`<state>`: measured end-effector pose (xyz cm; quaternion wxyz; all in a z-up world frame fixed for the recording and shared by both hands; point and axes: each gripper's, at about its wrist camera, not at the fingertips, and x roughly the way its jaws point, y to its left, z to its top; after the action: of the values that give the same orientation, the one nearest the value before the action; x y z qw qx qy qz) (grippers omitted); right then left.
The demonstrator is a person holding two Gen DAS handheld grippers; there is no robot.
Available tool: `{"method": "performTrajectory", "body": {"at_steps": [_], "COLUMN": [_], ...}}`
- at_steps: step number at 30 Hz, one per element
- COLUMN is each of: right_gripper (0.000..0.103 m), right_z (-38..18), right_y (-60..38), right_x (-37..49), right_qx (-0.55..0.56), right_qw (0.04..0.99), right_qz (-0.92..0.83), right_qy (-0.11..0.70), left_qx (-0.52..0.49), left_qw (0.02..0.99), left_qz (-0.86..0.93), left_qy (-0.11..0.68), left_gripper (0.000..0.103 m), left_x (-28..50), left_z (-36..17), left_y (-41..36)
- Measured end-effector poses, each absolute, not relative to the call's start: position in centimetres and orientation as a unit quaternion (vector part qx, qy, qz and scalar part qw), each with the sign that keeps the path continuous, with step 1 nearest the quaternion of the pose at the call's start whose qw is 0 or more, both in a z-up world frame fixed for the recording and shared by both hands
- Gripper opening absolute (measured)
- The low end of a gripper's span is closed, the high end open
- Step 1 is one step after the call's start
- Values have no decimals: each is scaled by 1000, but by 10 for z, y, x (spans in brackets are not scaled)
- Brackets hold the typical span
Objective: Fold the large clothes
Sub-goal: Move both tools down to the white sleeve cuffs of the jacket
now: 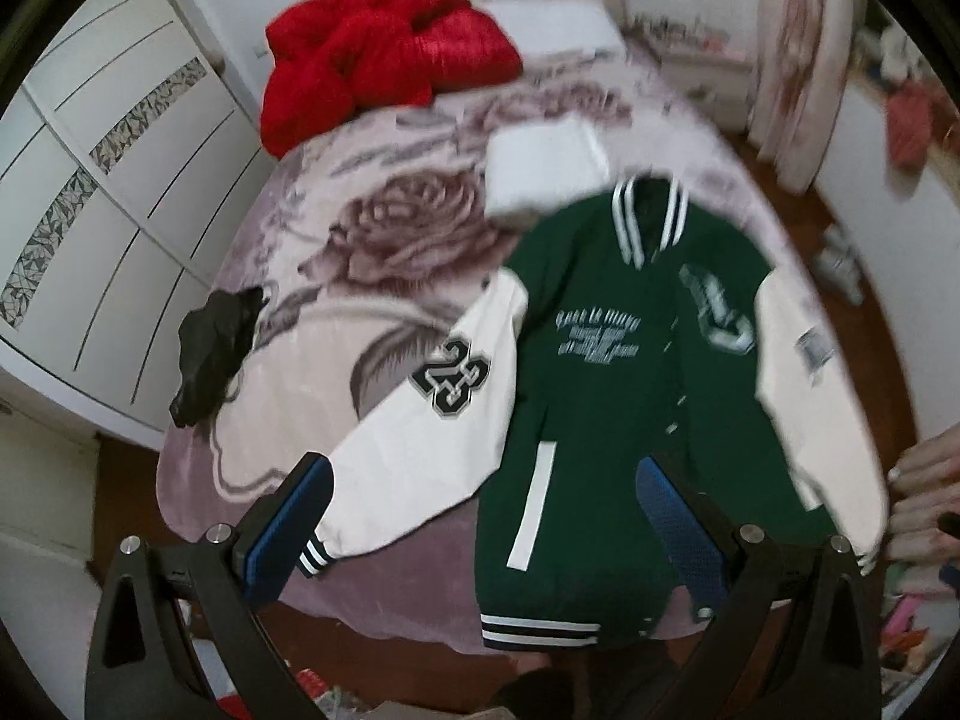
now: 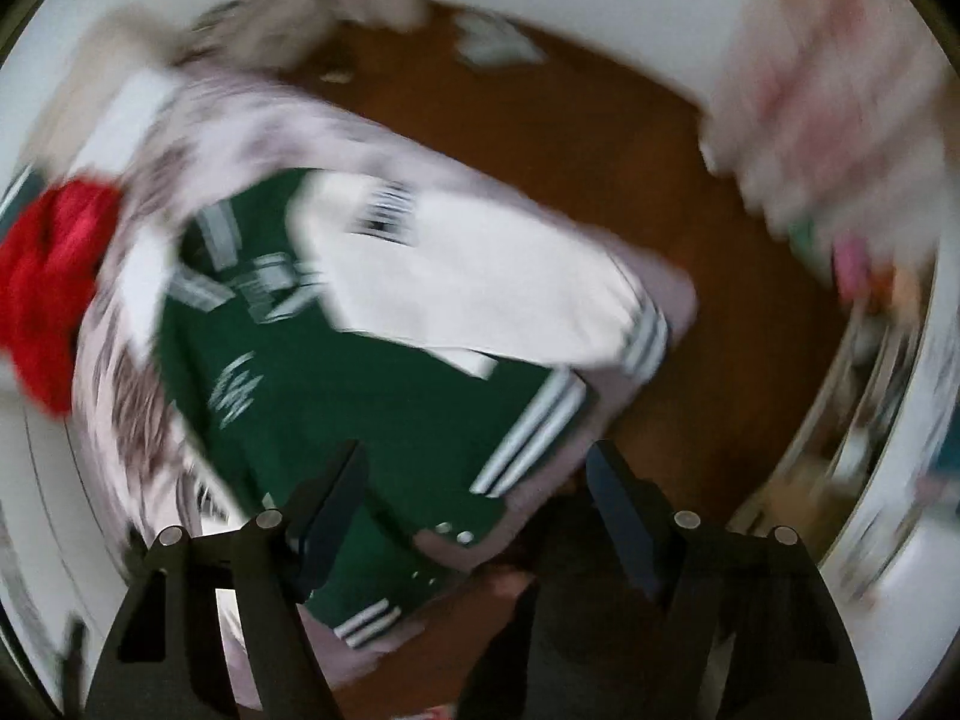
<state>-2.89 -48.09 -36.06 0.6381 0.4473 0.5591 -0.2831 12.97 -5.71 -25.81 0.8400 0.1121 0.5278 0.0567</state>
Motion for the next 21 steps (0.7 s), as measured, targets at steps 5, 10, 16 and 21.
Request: {"method": "performTrajectory", "body": {"at_steps": [5, 10, 16, 21], "right_gripper": [77, 78, 68, 16], "right_z": [-512, -606, -640, -624], "right_y": [-552, -558, -544, -561], "right_x": [-95, -118, -101, -80], "right_qx": [580, 706, 787, 755], "right_qw": [550, 496, 497, 523], "right_qz": [-302, -263, -250, -315], "right_qy": [521, 432, 268, 240], "left_qx": [139, 155, 160, 180], "left_qw": [805, 769, 753, 762], "left_qz": [79, 96, 99, 68], "left_qy": [572, 613, 630, 618], "left_gripper": [103, 103, 103, 103], "left_x": [147, 163, 175, 190], "left_z": [-346, -428, -475, -492], "left_y": [-76, -89, -104, -131]}}
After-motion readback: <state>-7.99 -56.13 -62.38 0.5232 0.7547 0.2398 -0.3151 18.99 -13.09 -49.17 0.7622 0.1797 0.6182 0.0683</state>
